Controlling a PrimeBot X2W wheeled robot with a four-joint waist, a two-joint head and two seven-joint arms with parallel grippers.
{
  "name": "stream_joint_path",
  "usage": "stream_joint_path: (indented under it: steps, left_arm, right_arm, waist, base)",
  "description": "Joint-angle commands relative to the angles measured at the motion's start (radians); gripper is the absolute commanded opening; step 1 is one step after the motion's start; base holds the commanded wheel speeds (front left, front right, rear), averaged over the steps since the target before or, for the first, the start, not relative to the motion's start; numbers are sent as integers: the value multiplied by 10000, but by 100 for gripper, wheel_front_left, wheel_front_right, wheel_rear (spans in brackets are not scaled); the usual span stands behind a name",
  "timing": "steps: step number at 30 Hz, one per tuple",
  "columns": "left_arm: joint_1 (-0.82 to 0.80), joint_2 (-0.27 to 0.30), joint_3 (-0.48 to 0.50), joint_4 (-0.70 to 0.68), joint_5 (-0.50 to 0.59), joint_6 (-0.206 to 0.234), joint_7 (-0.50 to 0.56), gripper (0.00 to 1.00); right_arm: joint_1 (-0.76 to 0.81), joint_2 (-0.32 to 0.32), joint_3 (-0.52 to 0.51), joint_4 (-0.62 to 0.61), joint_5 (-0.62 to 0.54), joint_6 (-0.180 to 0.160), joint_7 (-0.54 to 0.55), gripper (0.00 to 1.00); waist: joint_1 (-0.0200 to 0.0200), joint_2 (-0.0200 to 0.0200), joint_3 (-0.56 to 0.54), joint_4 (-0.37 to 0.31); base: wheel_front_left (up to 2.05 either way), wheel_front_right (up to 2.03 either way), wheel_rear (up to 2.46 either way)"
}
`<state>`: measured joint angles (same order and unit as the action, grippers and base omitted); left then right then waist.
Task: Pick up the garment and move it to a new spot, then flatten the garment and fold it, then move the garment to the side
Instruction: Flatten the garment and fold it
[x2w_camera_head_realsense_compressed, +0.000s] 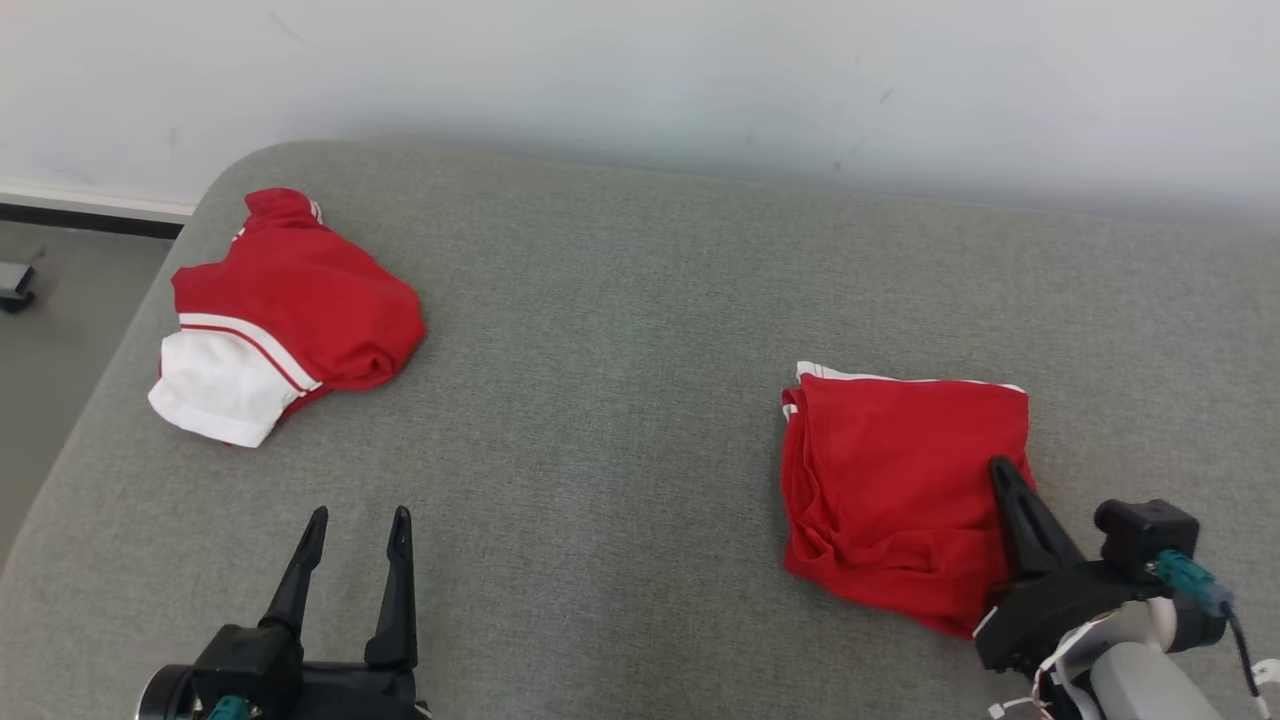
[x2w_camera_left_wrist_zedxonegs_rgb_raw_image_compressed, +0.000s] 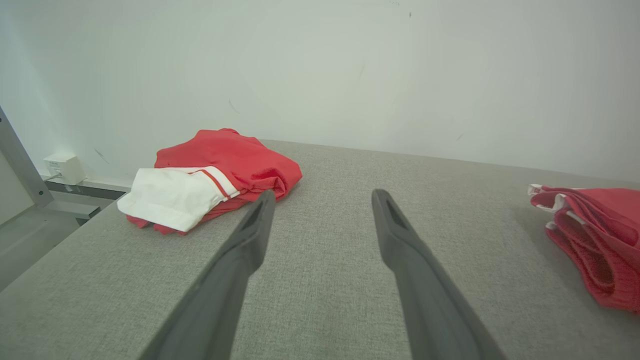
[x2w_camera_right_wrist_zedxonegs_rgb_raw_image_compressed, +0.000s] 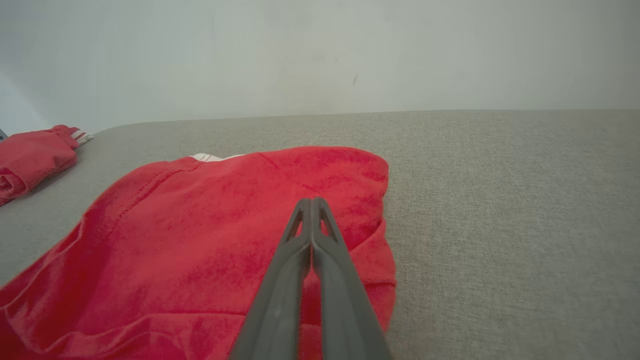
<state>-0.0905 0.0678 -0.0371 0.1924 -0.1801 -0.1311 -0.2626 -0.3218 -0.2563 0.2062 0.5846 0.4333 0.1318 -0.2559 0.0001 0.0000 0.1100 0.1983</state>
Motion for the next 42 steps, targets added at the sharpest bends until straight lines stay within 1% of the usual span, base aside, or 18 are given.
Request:
stream_joint_path:
  steps: [1,4,6,10,15,19,24,29,35,38,40,41,42]
  left_arm:
    - [-100,37,-37,37,0,12,-32,100]
    - [-89,31,-67,69,9,12,-32,100]
    - [-73,16,-97,77,-2,12,-32,100]
    - [-5,1,-104,87,-14,12,-32,100]
    - [2,-4,-98,103,-4,12,-32,100]
    - [-63,-14,-115,97,3,12,-32,100]
    - [-70,-17,-99,120,21,12,-32,100]
    - [92,4,0,114,60,12,-32,100]
    - [159,89,57,77,94,12,-32,100]
    - [185,119,41,47,111,12,-32,100]
    - [220,153,17,33,138,12,-32,100]
    - [248,178,36,21,159,12,-32,100]
    - [256,185,47,15,167,12,-32,100]
  right_arm:
    - [-107,55,64,160,-103,-24,-50,0]
    - [-251,337,290,706,-289,-24,-90,0]
    - [-302,496,366,775,-410,-24,-101,0]
    - [-57,936,578,522,-557,-24,-99,0]
    - [201,1372,1218,194,-663,-24,-100,0]
    - [347,1595,1940,128,-639,-24,-82,0]
    - [304,1731,2295,200,-494,-24,-83,0]
    - [238,1578,2101,-417,-448,-24,-85,0]
    - [450,1196,1446,-1504,-623,-24,-84,0]
    - [562,1097,1140,-1804,-704,-24,-84,0]
    - [724,1023,773,-2052,-818,-24,-83,0]
    - [904,1012,336,-2245,-956,-24,-84,0]
    - [1013,1020,127,-2349,-1020,-24,-84,0]
  waist:
    - [-1,0,13,108]
    - [-1,0,-7,238]
    - [-1,0,-8,313]
    - [-1,0,-25,400]
    - [-1,0,-24,441]
    - [-1,0,-10,449]
    - [-1,0,-49,391]
    - [-1,0,-196,148]
    - [-1,0,-376,-340]
    - [-1,0,-444,-513]
    - [-1,0,-511,-682]
    - [-1,0,-565,-854]
    - [-1,0,-593,-939]
  base:
    - [0,0,0]
    - [0,0,0]
    - [0,0,0]
    - [0,0,0]
    - [0,0,0]
    - [0,0,0]
    - [0,0,0]
    - [0,0,0]
    - [0,0,0]
    - [0,0,0]
    - [0,0,0]
    - [0,0,0]
    - [0,0,0]
